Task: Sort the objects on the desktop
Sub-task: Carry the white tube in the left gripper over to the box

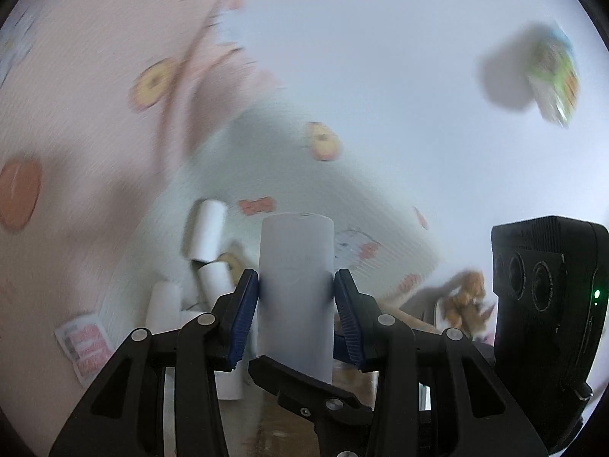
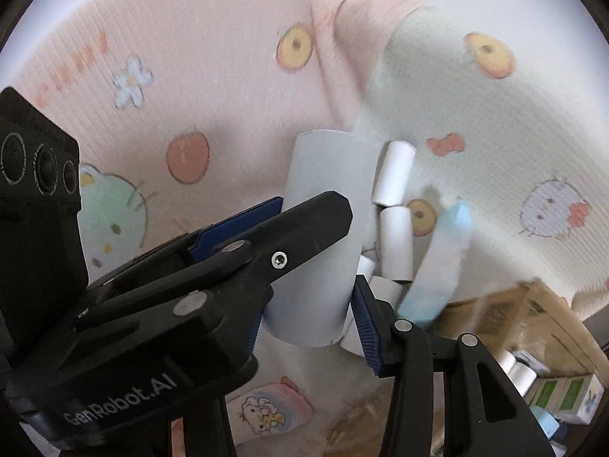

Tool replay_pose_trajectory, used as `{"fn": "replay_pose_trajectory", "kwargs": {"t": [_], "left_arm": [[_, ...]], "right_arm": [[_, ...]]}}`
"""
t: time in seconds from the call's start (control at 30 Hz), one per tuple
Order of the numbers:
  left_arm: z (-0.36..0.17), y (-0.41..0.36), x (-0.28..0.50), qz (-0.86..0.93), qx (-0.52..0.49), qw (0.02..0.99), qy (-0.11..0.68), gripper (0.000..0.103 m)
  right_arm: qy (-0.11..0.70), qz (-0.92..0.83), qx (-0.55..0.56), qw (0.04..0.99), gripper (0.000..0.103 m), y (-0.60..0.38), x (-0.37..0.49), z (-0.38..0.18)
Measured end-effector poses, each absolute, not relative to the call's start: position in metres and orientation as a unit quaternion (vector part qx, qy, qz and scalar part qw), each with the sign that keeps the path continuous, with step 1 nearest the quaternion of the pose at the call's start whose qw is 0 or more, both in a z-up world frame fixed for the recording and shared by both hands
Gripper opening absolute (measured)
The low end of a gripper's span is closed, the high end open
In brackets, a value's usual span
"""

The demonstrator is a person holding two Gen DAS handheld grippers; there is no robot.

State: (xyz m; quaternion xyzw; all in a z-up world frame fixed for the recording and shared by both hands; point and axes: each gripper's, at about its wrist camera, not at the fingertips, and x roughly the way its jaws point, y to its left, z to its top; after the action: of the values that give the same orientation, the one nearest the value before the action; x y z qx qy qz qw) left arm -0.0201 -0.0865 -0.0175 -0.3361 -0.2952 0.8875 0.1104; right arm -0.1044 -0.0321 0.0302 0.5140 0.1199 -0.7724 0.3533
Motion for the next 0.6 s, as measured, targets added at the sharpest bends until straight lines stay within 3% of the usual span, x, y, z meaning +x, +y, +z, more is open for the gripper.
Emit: {"fn": "replay_pose_trajectory", "kwargs": {"t": [0.17, 0.6], "left_arm": [[0.016, -0.042, -0.028, 0.902, -0.343, 0.131, -0.228, 0.045], [0.043, 0.048, -0.042, 0.906, -0.352, 0.172, -0.161, 0.045]], "right_arm": [[0.069, -0.796, 0.489, 0.351, 0.044, 0.012, -0.1, 0.053], [-0.035, -0.824, 0.466, 0.321, 0.044, 0.104, -0.108, 0.078]]}}
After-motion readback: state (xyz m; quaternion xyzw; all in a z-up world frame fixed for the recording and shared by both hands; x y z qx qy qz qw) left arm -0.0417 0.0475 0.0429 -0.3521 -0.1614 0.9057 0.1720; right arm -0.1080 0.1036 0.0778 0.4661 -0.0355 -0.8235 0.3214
